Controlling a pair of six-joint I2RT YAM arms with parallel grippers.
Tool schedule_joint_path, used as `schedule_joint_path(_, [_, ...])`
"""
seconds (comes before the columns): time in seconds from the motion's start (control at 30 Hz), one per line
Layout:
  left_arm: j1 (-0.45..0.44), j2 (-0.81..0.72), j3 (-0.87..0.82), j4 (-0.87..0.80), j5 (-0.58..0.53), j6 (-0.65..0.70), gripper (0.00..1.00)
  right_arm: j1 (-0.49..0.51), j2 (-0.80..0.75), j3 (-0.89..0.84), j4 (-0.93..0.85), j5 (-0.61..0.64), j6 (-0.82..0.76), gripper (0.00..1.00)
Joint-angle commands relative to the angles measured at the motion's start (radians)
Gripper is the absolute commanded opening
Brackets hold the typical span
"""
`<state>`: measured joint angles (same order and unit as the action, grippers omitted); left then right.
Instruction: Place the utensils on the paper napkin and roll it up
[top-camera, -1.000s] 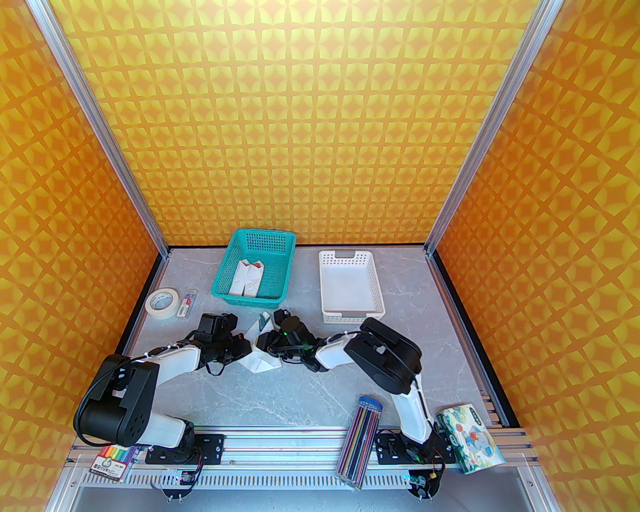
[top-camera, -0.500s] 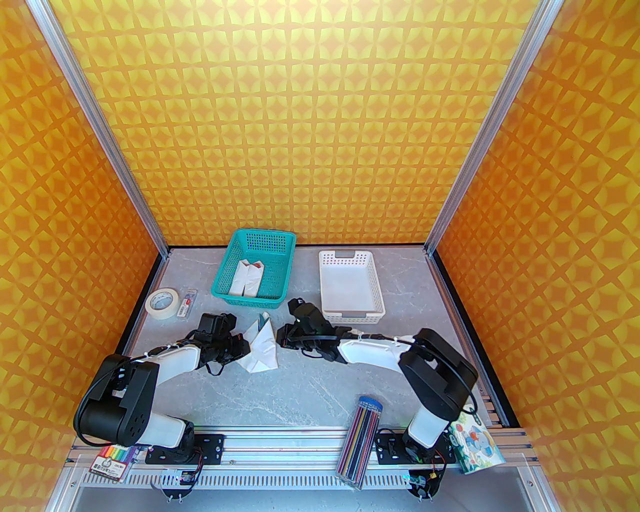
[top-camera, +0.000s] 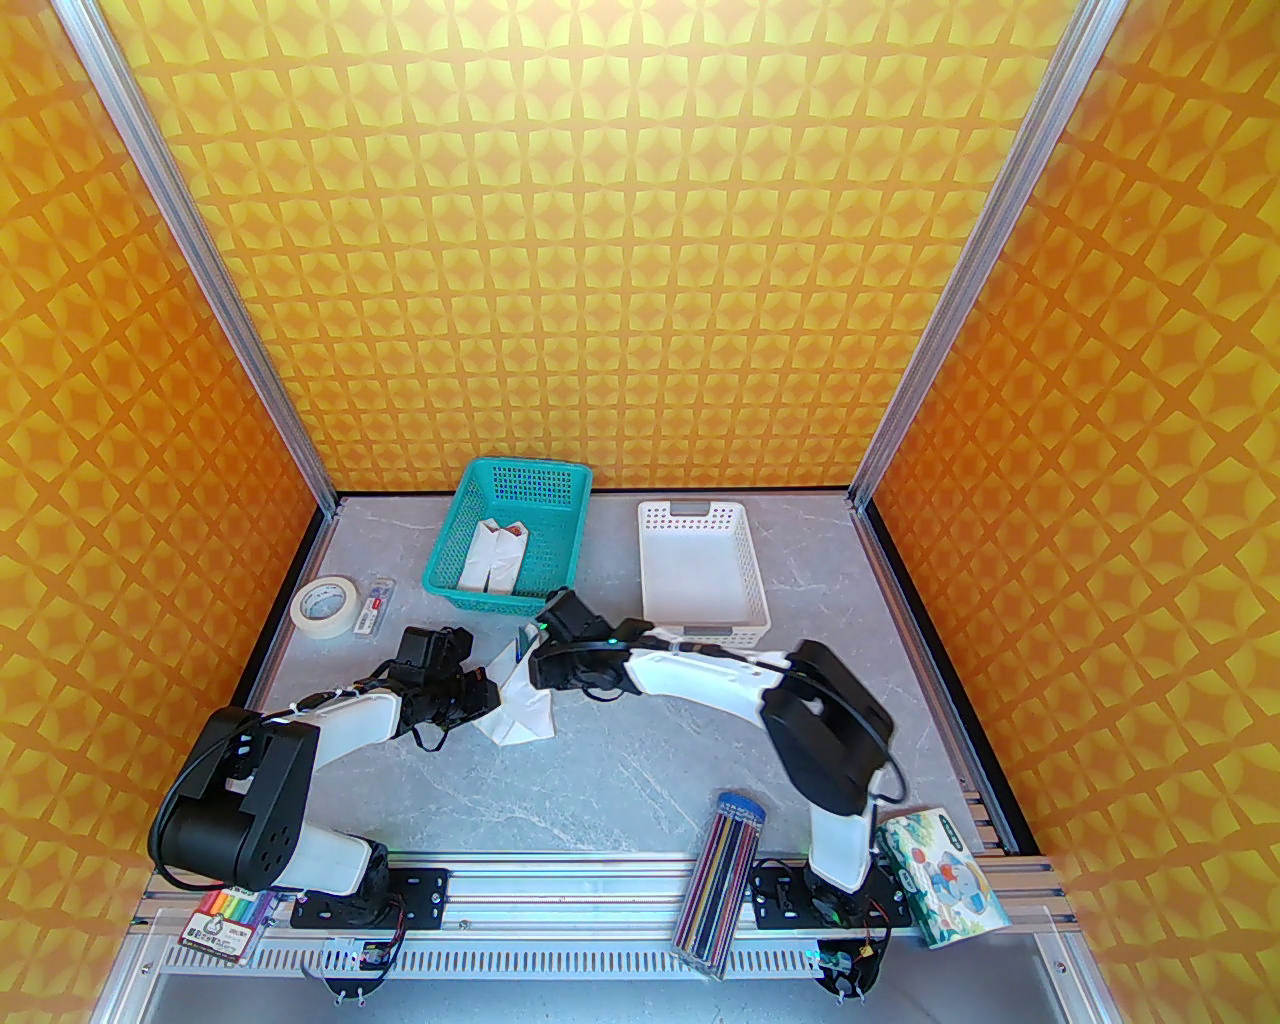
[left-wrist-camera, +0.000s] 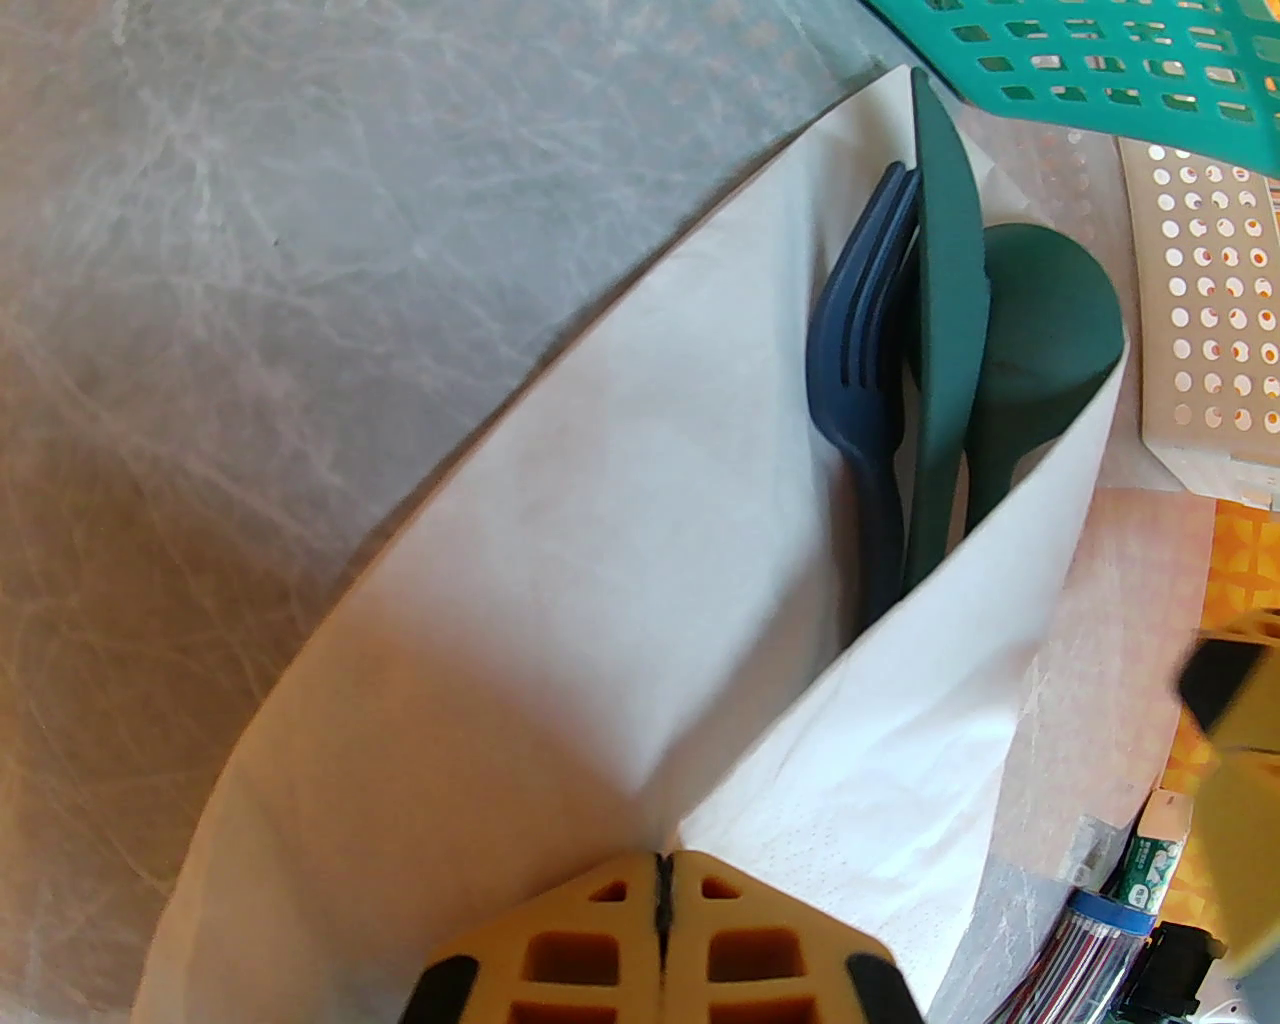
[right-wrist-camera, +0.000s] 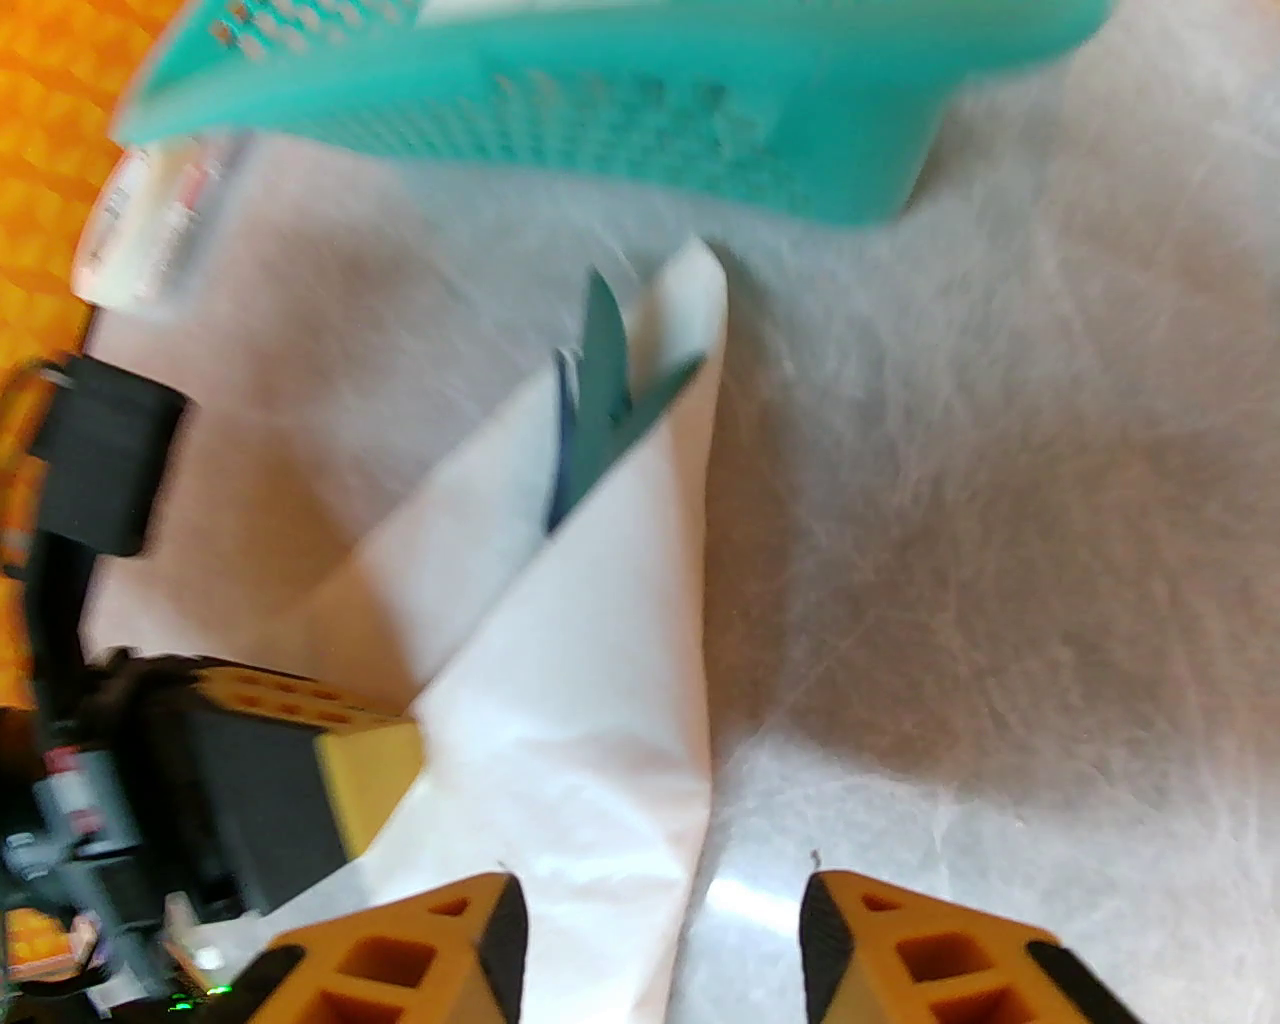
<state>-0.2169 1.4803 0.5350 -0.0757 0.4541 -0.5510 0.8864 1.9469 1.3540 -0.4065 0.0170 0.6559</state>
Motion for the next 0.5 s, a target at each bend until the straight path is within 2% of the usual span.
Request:
schedule_joint_path(0.0, [0.000, 0.012, 0.011, -0.016, -0.016, 0.022, 0.02, -0.001, 0.040, 0.053, -0.021, 0.015, -0.021, 0.58])
schedule_joint_path(0.23, [0.001, 0.015, 0.008, -0.011, -0.015, 0.019, 0.00, 0.023, 0.130, 0.136, -0.076, 0.037, -0.020, 0.68])
schedule_joint_path(0.47, [0.000, 0.015, 0.010, -0.010, -0.015, 0.017, 0.00, 0.026, 0.209, 0.212, -0.089, 0.031, -0.030, 0.69])
